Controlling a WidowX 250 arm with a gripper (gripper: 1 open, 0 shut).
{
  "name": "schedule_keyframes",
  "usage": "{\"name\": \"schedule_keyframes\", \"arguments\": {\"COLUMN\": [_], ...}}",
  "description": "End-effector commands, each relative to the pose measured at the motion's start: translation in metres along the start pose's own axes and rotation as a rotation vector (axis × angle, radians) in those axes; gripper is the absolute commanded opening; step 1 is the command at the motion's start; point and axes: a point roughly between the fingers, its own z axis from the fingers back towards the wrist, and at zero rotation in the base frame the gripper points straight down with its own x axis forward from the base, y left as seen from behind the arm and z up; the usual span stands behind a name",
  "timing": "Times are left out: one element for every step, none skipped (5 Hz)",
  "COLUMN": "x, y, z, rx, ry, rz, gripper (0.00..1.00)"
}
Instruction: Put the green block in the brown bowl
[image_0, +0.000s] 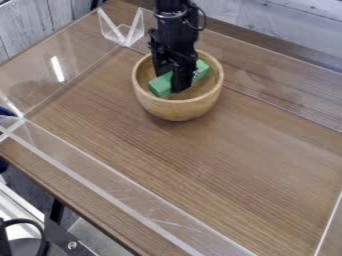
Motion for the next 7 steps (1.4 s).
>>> {"name": "schedule_keyframes", "arguments": {"x": [0.014, 0.013, 0.012, 0.011, 0.010, 0.010, 0.007], "y": [0.008, 0.008, 0.008, 0.009, 0.009, 0.009, 0.010], "z": [0.021, 0.023, 0.031, 0.038, 0.044, 0.053, 0.072], "rx": [0.043, 0.041, 0.043, 0.045, 0.048, 0.054, 0.068], "ry": [-0.071, -0.071, -0.082, -0.094, -0.105, -0.120, -0.150], "rz": [0.000, 0.003, 0.008, 0.014, 0.018, 0.023, 0.031], "gripper": [0.00, 1.00, 1.00, 1.00, 1.00, 1.00, 1.00]}}
